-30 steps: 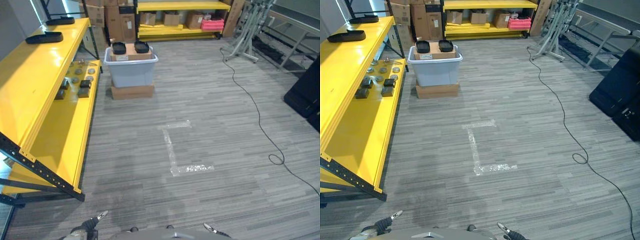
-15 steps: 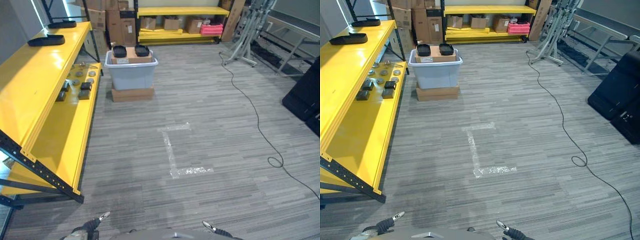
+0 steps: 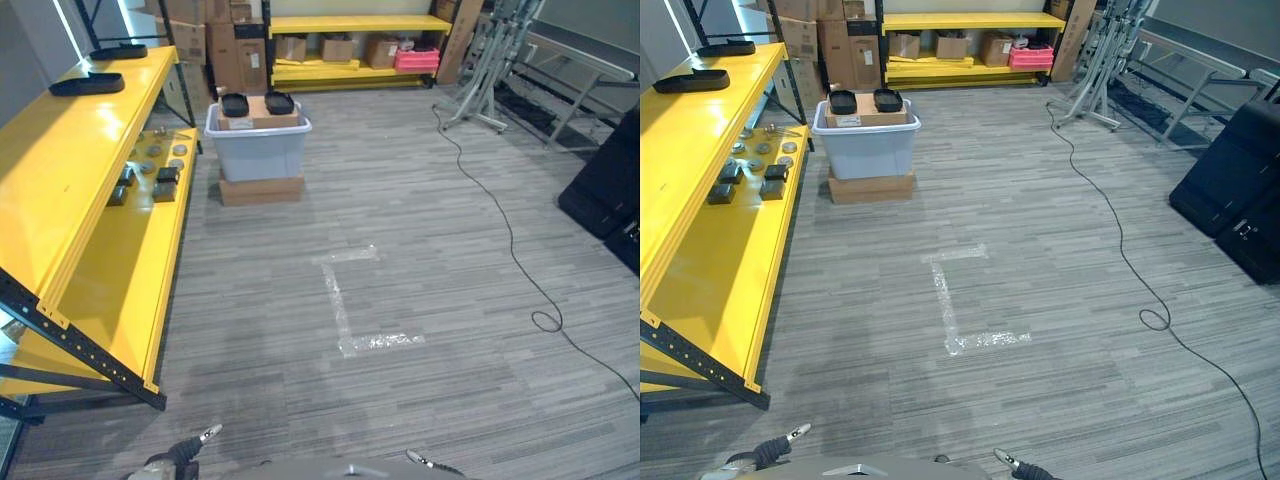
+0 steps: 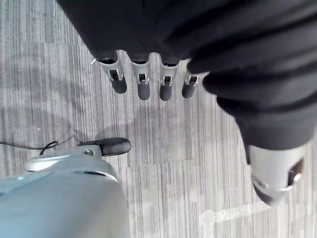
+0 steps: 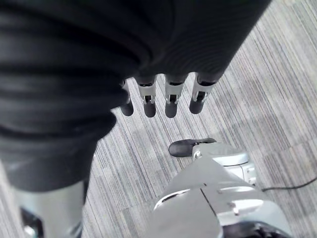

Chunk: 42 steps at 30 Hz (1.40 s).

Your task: Move parts from the plastic box to the shelf.

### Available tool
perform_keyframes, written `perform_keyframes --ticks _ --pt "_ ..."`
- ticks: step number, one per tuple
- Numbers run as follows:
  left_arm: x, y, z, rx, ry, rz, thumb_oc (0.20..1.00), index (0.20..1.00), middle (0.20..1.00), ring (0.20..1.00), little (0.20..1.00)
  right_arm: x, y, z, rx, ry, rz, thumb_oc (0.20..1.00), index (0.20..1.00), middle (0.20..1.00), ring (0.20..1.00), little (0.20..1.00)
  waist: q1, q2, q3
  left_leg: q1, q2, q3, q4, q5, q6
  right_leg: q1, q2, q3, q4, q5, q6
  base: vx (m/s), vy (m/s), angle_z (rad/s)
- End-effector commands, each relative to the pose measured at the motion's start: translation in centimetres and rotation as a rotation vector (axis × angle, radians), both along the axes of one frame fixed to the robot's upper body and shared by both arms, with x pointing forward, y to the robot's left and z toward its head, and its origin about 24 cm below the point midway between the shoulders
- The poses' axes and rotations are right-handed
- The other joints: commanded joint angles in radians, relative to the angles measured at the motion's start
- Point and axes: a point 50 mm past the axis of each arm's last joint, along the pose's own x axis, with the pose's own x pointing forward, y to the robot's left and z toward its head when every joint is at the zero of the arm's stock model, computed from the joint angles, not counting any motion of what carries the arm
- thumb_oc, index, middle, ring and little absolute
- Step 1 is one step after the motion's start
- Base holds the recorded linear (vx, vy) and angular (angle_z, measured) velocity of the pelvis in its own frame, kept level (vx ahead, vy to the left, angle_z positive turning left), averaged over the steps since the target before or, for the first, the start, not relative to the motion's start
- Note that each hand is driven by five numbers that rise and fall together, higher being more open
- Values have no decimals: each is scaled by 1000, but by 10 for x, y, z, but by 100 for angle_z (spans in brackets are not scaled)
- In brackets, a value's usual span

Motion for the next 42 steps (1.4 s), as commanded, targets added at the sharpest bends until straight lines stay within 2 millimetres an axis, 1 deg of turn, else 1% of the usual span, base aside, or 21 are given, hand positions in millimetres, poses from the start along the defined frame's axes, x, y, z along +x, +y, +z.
perform_keyframes --ticks 1,3,6,11,12,15,16,18,20,23,25,31,32,34,35,36,37,38,40,41,42 --pt "45 7 14 -21 -151 55 1000 1000 1000 1000 1000 41 -18 15 -101 -143 5 1000 1000 1000 1000 1000 6 -5 32 34 -3 27 -2 -130 -1 24 -54 -20 22 -97 82 42 34 1" --pt "67 13 24 5 -218 25 1000 1000 1000 1000 1000 61 -30 26 -146 -225 -14 1000 1000 1000 1000 1000 5 -5 28 32 -4 28 -2 -129 0 17 -58 -18 26 -93 88 45 68 2" --pt "81 11 30 12 -243 -12 1000 1000 1000 1000 1000 76 -35 34 -164 -282 -19 1000 1000 1000 1000 1000 6 -2 25 30 -7 28 -2 -131 7 8 -63 -15 48 -101 92 53 100 0" --pt "75 11 27 34 -192 -68 1000 1000 1000 1000 1000 80 -27 33 -132 -293 -39 1000 1000 1000 1000 1000 0 2 31 30 -11 25 -2 -133 27 -30 -67 -2 147 -128 93 44 95 0" --pt "70 12 24 41 -166 -68 1000 1000 1000 1000 1000 79 -20 30 -110 -286 -33 1000 1000 1000 1000 1000 -7 3 41 28 -16 24 2 -134 43 -64 -73 6 224 -120 98 18 97 0" --pt "59 17 21 64 -112 -54 1000 1000 1000 1000 1000 68 -10 22 -69 -238 -16 1000 1000 1000 1000 1000 -19 10 81 31 -24 18 17 -146 72 -185 -110 14 442 -33 135 2 86 -14" --pt "58 18 20 65 -107 -53 1000 1000 1000 1000 1000 66 -10 21 -65 -232 -22 1000 1000 1000 1000 1000 -20 10 84 32 -25 17 18 -148 74 -194 -113 16 456 -29 138 52 52 -9" --pt "43 21 16 78 -49 -27 1000 1000 1000 1000 1000 48 -4 13 -21 -166 -58 1000 1000 1000 1000 1000 -34 18 109 59 -32 10 5 -155 71 -282 -116 21 535 40 159 156 8 5" --pt "37 22 14 81 -30 -21 1000 1000 1000 1000 1000 41 -2 10 -11 -140 -52 1000 1000 1000 1000 1000 -43 14 114 70 -38 9 1 -158 65 -291 -100 14 483 48 162 158 -54 -1" --pt "28 25 12 90 1 -19 1000 1000 1000 1000 1000 23 4 3 2 -76 -55 1000 1000 1000 1000 1000 -66 6 130 97 -53 0 8 -181 61 -329 -80 -11 318 70 167 214 -115 -1" --pt "23 25 10 90 10 2 1000 1000 1000 1000 1000 10 5 -1 7 -28 -64 1000 1000 1000 1000 1000 -80 9 140 121 -56 1 23 -211 62 -367 -84 -19 298 91 169 273 -153 4" --pt "15 13 5 44 -11 79 1000 1000 1000 1000 1000 -4 2 -3 -15 33 -55 1000 1000 1000 1000 1000 -89 15 108 132 -16 16 145 -261 28 -255 -47 -15 202 -23 70 254 -202 3" --pt "15 9 4 38 -15 75 1000 1000 1000 1000 1000 -3 0 -2 -16 33 -53 1000 1000 1000 1000 1000 -84 10 108 83 18 38 266 -197 4 -219 -44 -9 177 -39 51 170 -188 10" --pt "15 3 3 23 -25 83 1000 1000 1000 1000 1000 2 -2 -1 -19 26 -31 1000 1000 1000 1000 1000 -73 -3 117 1 57 41 478 -140 -19 -178 -38 10 155 -54 26 200 -256 18" --pt "17 -2 2 6 -42 97 1000 1000 1000 1000 1000 6 -5 1 -26 19 0 1000 1000 1000 1000 1000 -54 -17 132 -141 87 18 722 -85 -37 -133 -31 29 137 -69 -7 259 -279 9" --pt "19 -3 2 1 -49 94 1000 1000 1000 1000 1000 8 -6 2 -31 16 5 1000 1000 1000 1000 1000 -44 -25 136 -203 87 7 778 -65 -37 -116 -33 35 130 -74 -18 306 -242 -19" --pt "21 -6 2 -9 -49 85 1000 1000 1000 1000 1000 9 -9 3 -37 8 -3 1000 1000 1000 1000 1000 -32 -22 145 -253 90 -4 804 -76 -30 -91 -25 39 124 -81 -22 262 -105 -50" --pt "21 -8 2 -13 -47 75 1000 1000 1000 1000 1000 11 -10 4 -40 -6 -14 1000 1000 1000 1000 1000 -26 -25 145 -274 82 -5 781 -78 -23 -84 -26 42 121 -86 -22 303 -46 -59" --pt "18 -10 1 -8 -31 44 1000 1000 1000 1000 1000 20 -10 6 -27 -42 -31 1000 1000 1000 1000 1000 -9 -20 148 -267 56 16 611 -89 -14 -61 -17 53 118 -109 -12 416 92 -60" --pt "12 -10 -1 -6 -18 29 1000 1000 1000 1000 1000 27 -10 8 -43 -34 67 1000 1000 1000 1000 1000 6 -10 154 -247 19 8 414 -63 -23 -39 0 76 121 -129 1 505 200 -68" --pt "9 -10 -2 -9 -12 20 1000 1000 1000 1000 1000 26 -8 7 -38 -17 110 1000 1000 1000 1000 1000 19 0 161 -257 5 -19 331 -28 -38 -23 17 93 124 -141 5 505 189 -56"
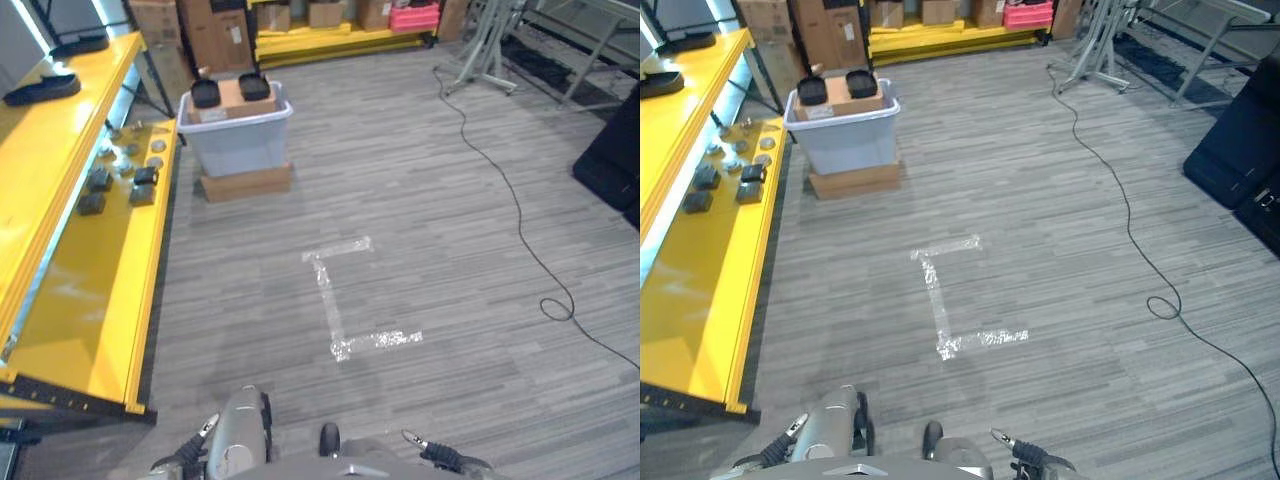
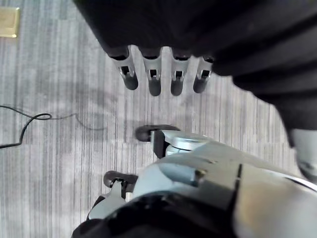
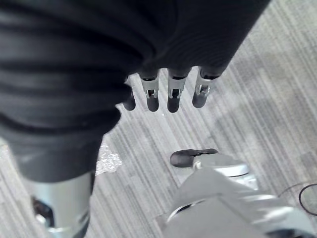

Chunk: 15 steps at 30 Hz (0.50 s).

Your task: Move parts from the plastic box to the shelf.

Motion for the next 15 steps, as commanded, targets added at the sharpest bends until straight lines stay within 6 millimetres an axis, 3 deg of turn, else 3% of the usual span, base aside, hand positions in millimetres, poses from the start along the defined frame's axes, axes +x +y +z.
perform_keyframes --ticks 1,3,5,6,9,12,15 --pt "16 0 4 16 -49 -92 1000 1000 1000 1000 1000 -13 -15 2 -39 66 113 1000 1000 1000 1000 1000 13 40 41 171 -42 -78 -199 -5 -26 22 -8 91 43 -83 90 405 121 -14" --pt "13 1 3 24 -52 -95 1000 1000 1000 1000 1000 -17 -15 1 -22 90 90 1000 1000 1000 1000 1000 41 43 51 137 -43 -107 -262 42 -48 54 8 101 39 -103 86 349 106 -13" --pt "12 3 3 30 -52 -75 1000 1000 1000 1000 1000 -20 -16 0 -17 100 53 1000 1000 1000 1000 1000 51 36 49 134 -42 -87 -267 15 -41 67 4 99 40 -119 88 300 144 -33" --pt "12 5 4 37 -48 -62 1000 1000 1000 1000 1000 -26 -14 -2 -4 125 -12 1000 1000 1000 1000 1000 59 27 31 150 -53 -68 -287 -25 -13 76 -10 93 62 -144 99 317 187 -51" --pt "17 9 6 53 -54 -76 1000 1000 1000 1000 1000 -35 -8 -6 25 165 -20 1000 1000 1000 1000 1000 58 26 13 187 -63 -64 -299 -65 33 57 -22 70 168 -189 106 296 186 -27" --pt "26 12 9 62 -73 -95 1000 1000 1000 1000 1000 -41 -1 -8 43 177 2 1000 1000 1000 1000 1000 53 31 5 222 -76 -62 -308 -86 70 -10 -58 23 369 -137 137 222 164 14" --pt "39 14 12 100 -93 -116 1000 1000 1000 1000 1000 -41 6 -10 68 154 -25 1000 1000 1000 1000 1000 40 52 15 273 -80 -78 -309 -122 108 -155 -107 2 690 -42 177 278 189 10"
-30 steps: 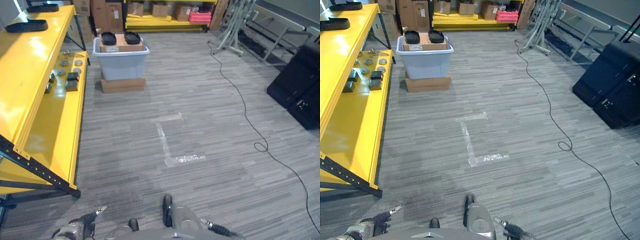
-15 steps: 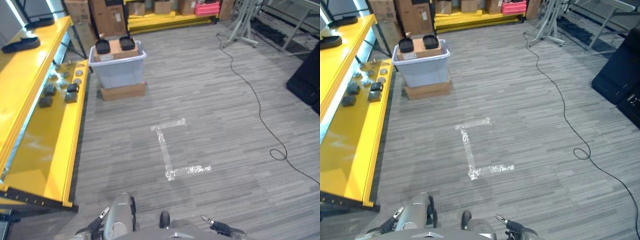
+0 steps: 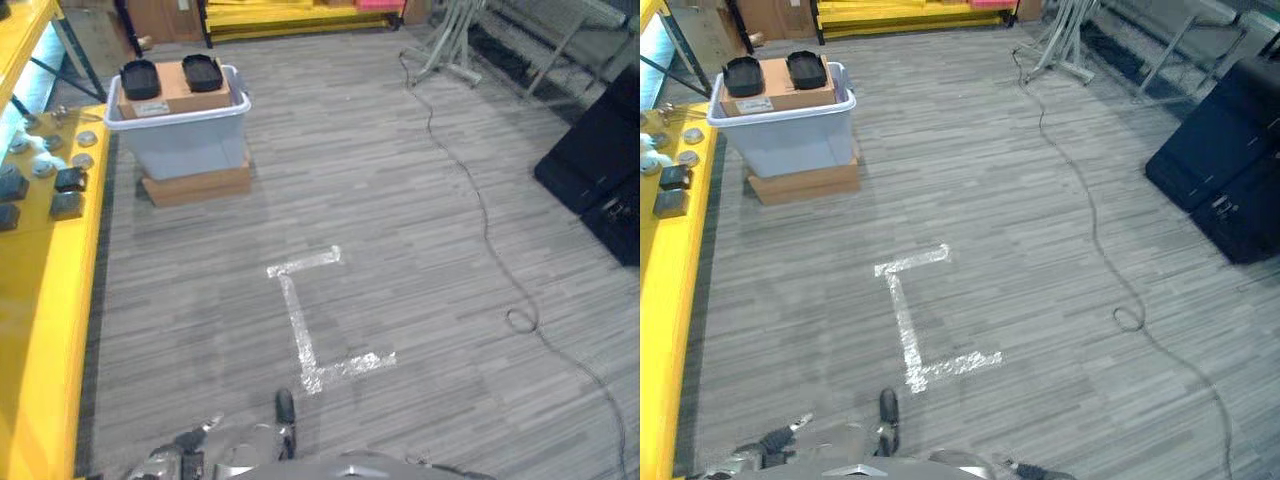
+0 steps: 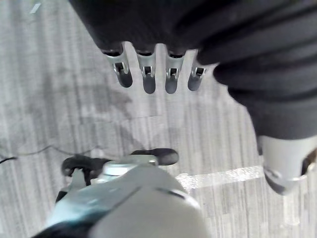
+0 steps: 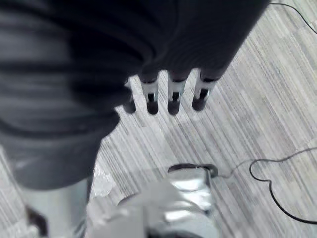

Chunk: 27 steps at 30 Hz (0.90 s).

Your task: Move parts from the plastic box to the shelf.

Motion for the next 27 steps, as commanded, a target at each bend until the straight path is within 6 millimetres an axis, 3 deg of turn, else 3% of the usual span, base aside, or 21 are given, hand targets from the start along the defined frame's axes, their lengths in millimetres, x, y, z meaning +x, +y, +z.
perform_keyframes --ticks 1,4,5,8,10,12,13,14,16,18,19,20,22,23,24,27 --pt "11 -1 3 45 -34 -14 1000 1000 1000 1000 1000 13 -2 3 21 -70 -16 1000 1000 1000 1000 1000 20 32 16 -16 52 -52 91 -148 -83 -169 -166 57 118 186 53 372 84 32" --pt "20 4 7 54 -60 15 1000 1000 1000 1000 1000 12 4 2 19 -76 43 1000 1000 1000 1000 1000 -1 29 30 25 49 -64 79 -162 -91 -198 -142 44 -62 170 50 363 -74 36" --pt "27 6 10 53 -77 22 1000 1000 1000 1000 1000 15 4 2 14 -84 47 1000 1000 1000 1000 1000 -20 13 40 54 33 -71 71 -185 -97 -205 -124 35 -252 186 44 438 -143 21" --pt "32 4 11 37 -87 36 1000 1000 1000 1000 1000 15 0 3 3 -80 59 1000 1000 1000 1000 1000 -61 4 48 98 12 -99 67 -222 -97 -252 -112 73 -391 242 52 342 -91 30" --pt "32 2 11 26 -85 56 1000 1000 1000 1000 1000 12 -3 3 -14 -72 78 1000 1000 1000 1000 1000 -81 4 47 117 8 -109 83 -247 -97 -285 -114 91 -399 267 56 417 -129 55" --pt "29 -2 9 26 -75 89 1000 1000 1000 1000 1000 11 -7 4 -38 -66 83 1000 1000 1000 1000 1000 -89 9 39 140 16 -128 93 -260 -109 -259 -99 97 -418 253 30 458 -199 49" --pt "21 -5 5 11 -53 119 1000 1000 1000 1000 1000 13 -9 4 -40 -62 103 1000 1000 1000 1000 1000 -80 7 22 145 25 -131 159 -262 -132 -224 -96 89 -435 242 10 560 -310 57" --pt "14 -9 2 2 -33 97 1000 1000 1000 1000 1000 21 -12 7 -43 -100 135 1000 1000 1000 1000 1000 -69 2 17 102 42 -123 337 -189 -161 -176 -98 89 -455 221 -10 580 -349 48" --pt "11 -13 0 -3 -22 77 1000 1000 1000 1000 1000 30 -15 10 -71 -139 134 1000 1000 1000 1000 1000 -49 -15 24 -29 53 -103 556 -120 -185 -116 -105 93 -485 211 -32 337 -252 35" --pt "11 -15 0 -10 -11 59 1000 1000 1000 1000 1000 36 -21 13 -94 -175 110 1000 1000 1000 1000 1000 -40 -20 30 -98 91 -73 614 -123 -184 -85 -109 81 -495 197 -43 302 -153 58" --pt "9 -16 -1 -10 20 16 1000 1000 1000 1000 1000 48 -27 18 -120 -241 63 1000 1000 1000 1000 1000 -33 -22 36 -128 145 -8 539 -133 -185 -40 -116 57 -509 176 -42 480 -94 48" --pt "5 -16 -3 -8 35 5 1000 1000 1000 1000 1000 56 -30 21 -151 -281 62 1000 1000 1000 1000 1000 -29 -17 38 -123 147 10 458 -133 -188 -25 -115 51 -516 167 -37 545 7 30" --pt "-9 -18 -7 -5 55 6 1000 1000 1000 1000 1000 75 -32 29 -180 -368 90 1000 1000 1000 1000 1000 -4 8 41 -143 111 5 235 -88 -210 11 -90 72 -530 149 -24 430 92 14" --pt "-12 -18 -7 -4 58 7 1000 1000 1000 1000 1000 77 -32 30 -184 -380 94 1000 1000 1000 1000 1000 3 13 43 -149 103 -2 193 -71 -216 21 -83 80 -532 145 -23 544 68 -12" --pt "-22 -14 -9 11 66 4 1000 1000 1000 1000 1000 83 -33 34 -196 -420 106 1000 1000 1000 1000 1000 37 27 47 -183 95 -29 66 7 -238 60 -54 104 -534 118 -26 466 37 -26" --pt "-28 -9 -9 20 71 -12 1000 1000 1000 1000 1000 83 -39 36 -225 -418 126 1000 1000 1000 1000 1000 67 31 49 -231 98 -14 -9 48 -255 110 -35 114 -535 82 -34 380 54 -46"
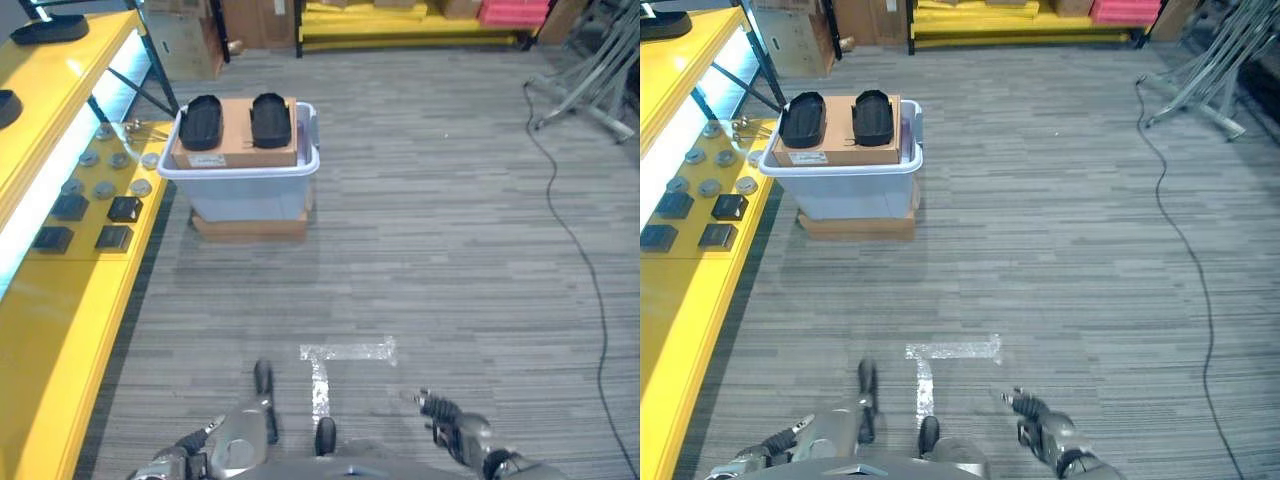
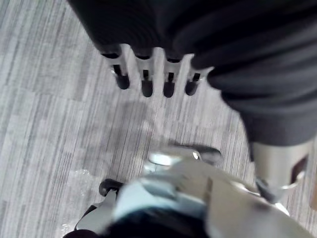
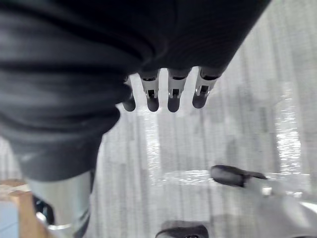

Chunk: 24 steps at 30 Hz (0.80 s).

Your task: Move parts from the plastic box to the shelf.

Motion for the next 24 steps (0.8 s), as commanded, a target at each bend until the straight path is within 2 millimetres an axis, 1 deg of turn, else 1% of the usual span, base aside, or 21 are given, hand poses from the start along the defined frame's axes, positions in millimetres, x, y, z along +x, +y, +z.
perform_keyframes --ticks 1,2,3,4,5,6,7,8,10,12,13,14,15,16,17,18,20,21,22,23,24 --pt "2 11 3 45 -23 -79 1000 1000 1000 1000 1000 -28 -18 -4 -55 38 -32 1000 1000 1000 1000 1000 35 6 4 0 21 40 63 26 -11 -17 -11 46 110 -108 54 388 148 -34" --pt "2 13 3 46 -29 -65 1000 1000 1000 1000 1000 -28 -19 -4 -83 44 5 1000 1000 1000 1000 1000 36 5 -5 10 25 91 57 13 2 -4 -10 39 115 -128 57 366 172 -16" --pt "1 15 3 50 -32 -53 1000 1000 1000 1000 1000 -27 -19 -3 -98 47 23 1000 1000 1000 1000 1000 41 3 -12 8 23 99 83 -1 11 7 -15 43 136 -150 63 400 200 -11" --pt "2 19 5 59 -31 -45 1000 1000 1000 1000 1000 -26 -17 -4 -101 53 30 1000 1000 1000 1000 1000 45 -5 -23 18 19 115 91 -13 34 24 -21 45 159 -163 71 345 149 -28" --pt "7 24 7 66 -35 -63 1000 1000 1000 1000 1000 -27 -15 -5 -89 61 25 1000 1000 1000 1000 1000 52 -15 -33 27 11 123 111 -23 52 21 -34 29 203 -161 85 500 270 -17" --pt "22 26 11 94 -66 -83 1000 1000 1000 1000 1000 -31 -9 -9 -64 62 14 1000 1000 1000 1000 1000 39 -14 -28 80 -7 108 147 -75 111 -118 -105 -33 607 -37 154 414 233 -19" --pt "23 27 12 98 -72 -85 1000 1000 1000 1000 1000 -32 -8 -9 -66 62 9 1000 1000 1000 1000 1000 37 -15 -28 85 -10 106 150 -80 117 -136 -112 -33 636 -27 160 475 257 -12" --pt "35 30 15 122 -106 -63 1000 1000 1000 1000 1000 -35 -4 -11 -58 71 3 1000 1000 1000 1000 1000 25 -9 -14 136 -9 89 158 -115 141 -236 -158 -47 752 19 168 256 70 -23" --pt "42 31 18 129 -128 -46 1000 1000 1000 1000 1000 -36 -1 -13 -43 71 4 1000 1000 1000 1000 1000 19 -7 -7 159 -6 83 159 -129 145 -266 -169 -57 744 15 163 205 -1 18" --pt "55 33 23 122 -177 -25 1000 1000 1000 1000 1000 -37 6 -15 -29 71 33 1000 1000 1000 1000 1000 2 -5 5 210 -2 58 145 -140 134 -301 -173 -81 582 5 152 266 -141 45" --pt "68 33 28 122 -214 -35 1000 1000 1000 1000 1000 -38 9 -16 -33 70 54 1000 1000 1000 1000 1000 -9 -7 9 234 2 40 138 -149 117 -291 -158 -91 413 -12 141 257 -181 56" --pt "71 33 29 122 -220 -38 1000 1000 1000 1000 1000 -38 9 -16 -32 72 57 1000 1000 1000 1000 1000 -12 -9 11 238 2 36 139 -152 114 -286 -155 -92 382 -14 139 237 -189 56" --pt "75 32 30 122 -230 -46 1000 1000 1000 1000 1000 -39 9 -16 -31 71 55 1000 1000 1000 1000 1000 -25 -18 12 249 -8 23 143 -166 114 -293 -151 -77 296 12 145 181 -135 52" --pt "79 30 31 121 -239 -55 1000 1000 1000 1000 1000 -39 9 -16 -31 72 55 1000 1000 1000 1000 1000 -43 -25 14 262 -20 1 144 -182 115 -311 -148 -40 226 48 153 288 -176 51" --pt "81 27 31 122 -240 -66 1000 1000 1000 1000 1000 -41 9 -17 -38 88 62 1000 1000 1000 1000 1000 -67 -32 13 273 -29 -23 168 -214 121 -339 -143 20 225 75 160 257 -144 48" --pt "81 27 31 123 -240 -66 1000 1000 1000 1000 1000 -41 8 -17 -40 91 63 1000 1000 1000 1000 1000 -69 -29 13 280 -25 -28 152 -204 116 -322 -132 31 213 69 151 256 -141 53" --pt "76 21 27 109 -227 -56 1000 1000 1000 1000 1000 -44 4 -17 -45 112 39 1000 1000 1000 1000 1000 -68 -30 -2 286 -32 -44 162 -209 111 -291 -125 25 168 65 137 263 -138 113" --pt "67 18 23 102 -198 -50 1000 1000 1000 1000 1000 -46 2 -18 -44 126 5 1000 1000 1000 1000 1000 -67 -32 -14 299 -34 -48 160 -214 104 -266 -117 30 128 69 131 279 -136 122" --pt "64 18 22 100 -186 -51 1000 1000 1000 1000 1000 -46 1 -18 -46 128 -2 1000 1000 1000 1000 1000 -66 -33 -16 302 -33 -48 160 -214 101 -257 -115 30 115 71 129 300 -186 57" --pt "53 15 17 98 -150 -85 1000 1000 1000 1000 1000 -44 -4 -16 -66 120 -18 1000 1000 1000 1000 1000 -61 -34 -23 305 -30 -51 164 -216 93 -231 -110 29 74 78 122 186 -148 -55" --pt "50 14 16 101 -139 -94 1000 1000 1000 1000 1000 -42 -5 -15 -75 112 -26 1000 1000 1000 1000 1000 -59 -34 -24 304 -31 -52 168 -219 91 -225 -109 29 64 79 120 158 -129 -53"
